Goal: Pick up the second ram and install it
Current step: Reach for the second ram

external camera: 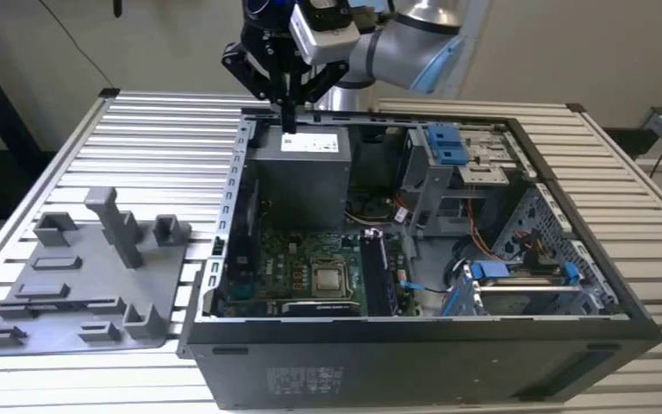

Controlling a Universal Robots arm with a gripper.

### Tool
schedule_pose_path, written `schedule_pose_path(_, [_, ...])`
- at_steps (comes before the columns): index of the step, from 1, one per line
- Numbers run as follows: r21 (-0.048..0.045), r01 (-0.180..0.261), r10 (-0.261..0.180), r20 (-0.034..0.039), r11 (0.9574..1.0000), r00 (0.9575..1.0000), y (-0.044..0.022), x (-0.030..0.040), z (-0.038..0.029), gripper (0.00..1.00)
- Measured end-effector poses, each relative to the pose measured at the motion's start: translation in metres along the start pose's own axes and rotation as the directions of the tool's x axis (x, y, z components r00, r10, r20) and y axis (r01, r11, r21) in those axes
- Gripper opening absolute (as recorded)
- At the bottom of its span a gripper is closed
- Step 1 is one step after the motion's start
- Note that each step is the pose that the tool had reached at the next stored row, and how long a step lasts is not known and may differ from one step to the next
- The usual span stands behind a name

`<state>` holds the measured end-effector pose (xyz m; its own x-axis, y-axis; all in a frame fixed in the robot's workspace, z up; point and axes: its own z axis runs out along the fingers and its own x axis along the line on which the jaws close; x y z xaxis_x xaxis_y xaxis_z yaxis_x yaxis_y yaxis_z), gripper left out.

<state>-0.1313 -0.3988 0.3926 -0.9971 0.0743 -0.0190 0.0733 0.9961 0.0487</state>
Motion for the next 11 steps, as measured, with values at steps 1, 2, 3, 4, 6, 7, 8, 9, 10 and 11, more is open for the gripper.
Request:
schedule_pose_path(1, [0.0, -0.001, 0.001, 0.0, 1.0, 1.0, -0.0002, 0.0025, -0.0001, 0.11])
schedule_pose_path(2, [0.0001, -0.001, 0.001, 0.0, 1.0, 1.0, -0.0004, 0.0053, -0.0001, 0.11])
schedule_pose_path(3, [-0.0001, -0.002, 0.002, 0.0001, 1.0, 1.0, -0.0006, 0.0087, -0.0001, 0.11])
schedule_pose_path(4, [-0.0002, -0.002, 0.002, 0.0001, 1.0, 1.0, -0.0009, 0.0125, -0.0002, 0.11])
schedule_pose_path(6, [-0.0003, -0.002, 0.002, 0.0001, 1.0, 1.0, -0.0015, 0.0202, -0.0004, 0.11])
schedule_pose_path(7, [-0.0004, -0.002, 0.002, 0.0001, 1.0, 1.0, -0.0017, 0.0233, -0.0005, 0.11])
schedule_pose_path(8, [-0.0003, -0.002, 0.002, 0.0001, 1.0, 1.0, -0.0019, 0.0263, -0.0006, 0.11])
schedule_pose_path(9, [-0.0004, -0.002, 0.002, 0.0001, 1.0, 1.0, -0.0022, 0.0292, -0.0006, 0.11])
schedule_pose_path(10, [-0.0003, -0.003, 0.003, 0.0001, 1.0, 1.0, -0.0024, 0.0321, -0.0007, 0.11])
schedule_pose_path(11, [-0.0003, -0.003, 0.003, 0.0001, 1.0, 1.0, -0.0025, 0.0346, -0.0008, 0.11])
